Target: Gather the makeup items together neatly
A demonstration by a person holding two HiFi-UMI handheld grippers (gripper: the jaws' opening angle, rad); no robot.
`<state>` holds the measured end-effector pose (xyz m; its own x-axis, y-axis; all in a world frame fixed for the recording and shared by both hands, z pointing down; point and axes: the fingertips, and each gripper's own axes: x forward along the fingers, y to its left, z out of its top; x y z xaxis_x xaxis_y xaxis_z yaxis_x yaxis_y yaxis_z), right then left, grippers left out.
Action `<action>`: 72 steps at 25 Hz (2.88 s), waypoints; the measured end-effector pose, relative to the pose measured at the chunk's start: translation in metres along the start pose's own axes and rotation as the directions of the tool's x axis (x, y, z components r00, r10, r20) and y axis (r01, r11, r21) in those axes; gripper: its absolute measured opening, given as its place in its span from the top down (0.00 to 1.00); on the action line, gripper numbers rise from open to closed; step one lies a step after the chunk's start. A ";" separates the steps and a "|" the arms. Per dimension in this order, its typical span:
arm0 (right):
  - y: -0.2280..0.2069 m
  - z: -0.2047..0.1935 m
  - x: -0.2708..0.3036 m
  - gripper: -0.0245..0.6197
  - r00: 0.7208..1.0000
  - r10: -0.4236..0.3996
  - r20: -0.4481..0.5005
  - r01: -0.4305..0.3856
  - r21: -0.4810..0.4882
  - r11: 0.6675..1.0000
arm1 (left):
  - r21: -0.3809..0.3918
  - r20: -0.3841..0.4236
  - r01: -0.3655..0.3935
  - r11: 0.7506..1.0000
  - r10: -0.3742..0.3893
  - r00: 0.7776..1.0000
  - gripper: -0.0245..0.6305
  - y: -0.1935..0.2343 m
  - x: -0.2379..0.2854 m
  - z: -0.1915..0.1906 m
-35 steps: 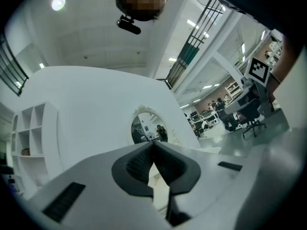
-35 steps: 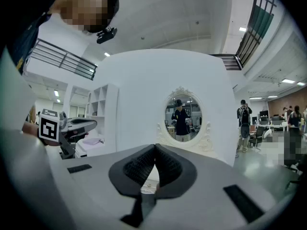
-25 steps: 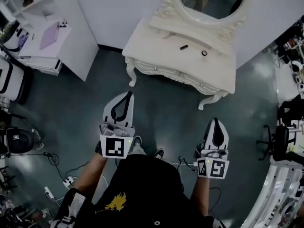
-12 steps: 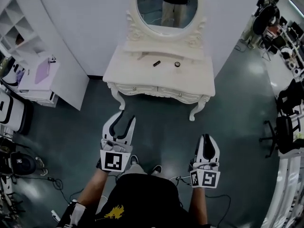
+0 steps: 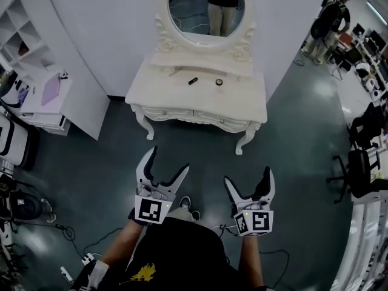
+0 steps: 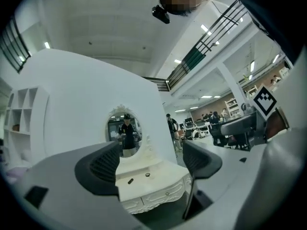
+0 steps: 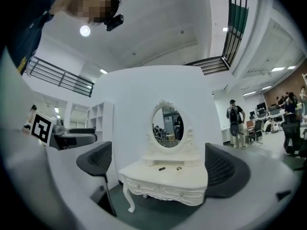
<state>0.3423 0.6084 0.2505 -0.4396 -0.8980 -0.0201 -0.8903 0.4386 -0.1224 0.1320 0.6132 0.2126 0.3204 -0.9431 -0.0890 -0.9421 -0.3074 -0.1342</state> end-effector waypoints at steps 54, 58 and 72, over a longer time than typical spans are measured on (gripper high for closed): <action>-0.074 -0.157 0.474 0.05 0.871 -0.015 -0.491 -0.036 -0.093 0.995 | -0.060 -0.361 -0.081 0.995 0.054 0.931 0.27 0.309 0.303 -0.239; -0.104 -0.181 0.510 0.06 0.835 0.036 -0.549 -0.128 -0.129 0.983 | -0.051 -0.392 -0.130 0.990 0.100 0.914 0.27 0.337 0.326 -0.256; -0.195 -0.323 0.609 0.22 0.702 0.067 -0.709 -0.155 -0.060 0.986 | -0.071 -0.471 -0.067 0.995 0.025 0.882 0.27 0.317 0.462 -0.267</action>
<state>0.2094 -0.0126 0.5825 -0.4527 -0.5753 0.6812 -0.8168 0.5741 -0.0579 -0.0448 0.0465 0.3928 0.2119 -0.8993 0.3827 -0.9660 -0.2522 -0.0576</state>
